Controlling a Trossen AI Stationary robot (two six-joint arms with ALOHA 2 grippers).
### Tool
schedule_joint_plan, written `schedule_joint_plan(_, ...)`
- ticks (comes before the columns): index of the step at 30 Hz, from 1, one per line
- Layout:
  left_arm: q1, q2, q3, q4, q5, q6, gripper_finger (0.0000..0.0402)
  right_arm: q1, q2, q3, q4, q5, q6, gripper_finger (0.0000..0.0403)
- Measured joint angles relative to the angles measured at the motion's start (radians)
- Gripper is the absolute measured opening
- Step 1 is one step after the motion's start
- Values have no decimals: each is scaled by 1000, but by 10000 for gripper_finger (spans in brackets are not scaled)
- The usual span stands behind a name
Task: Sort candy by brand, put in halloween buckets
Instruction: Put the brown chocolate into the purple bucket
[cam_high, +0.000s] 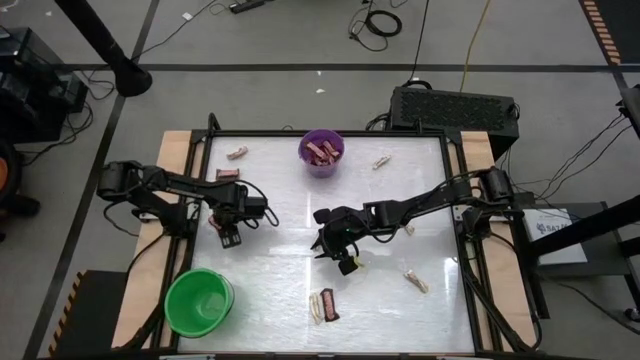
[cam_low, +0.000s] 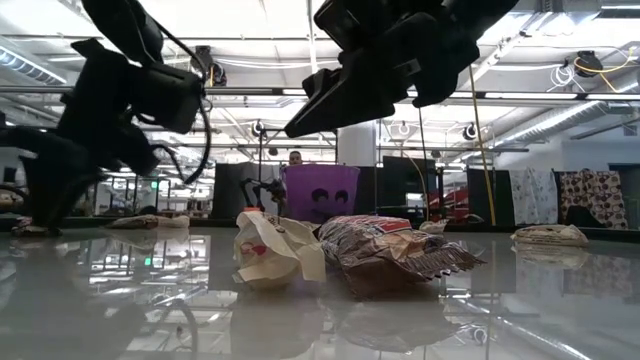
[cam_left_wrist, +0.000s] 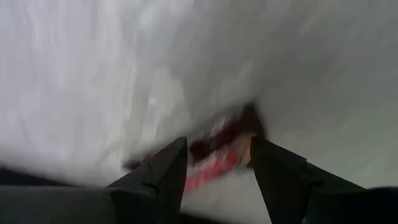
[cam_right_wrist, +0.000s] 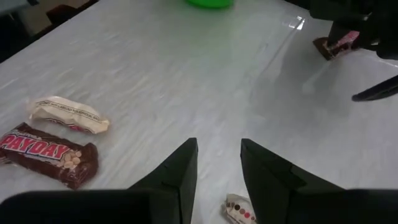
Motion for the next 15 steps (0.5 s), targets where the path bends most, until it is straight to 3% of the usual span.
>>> schedule_joint_plan(15, 6, 0, -13, 10, 10, 4, 182, 0, 0, 0, 1, 0, -1, 116)
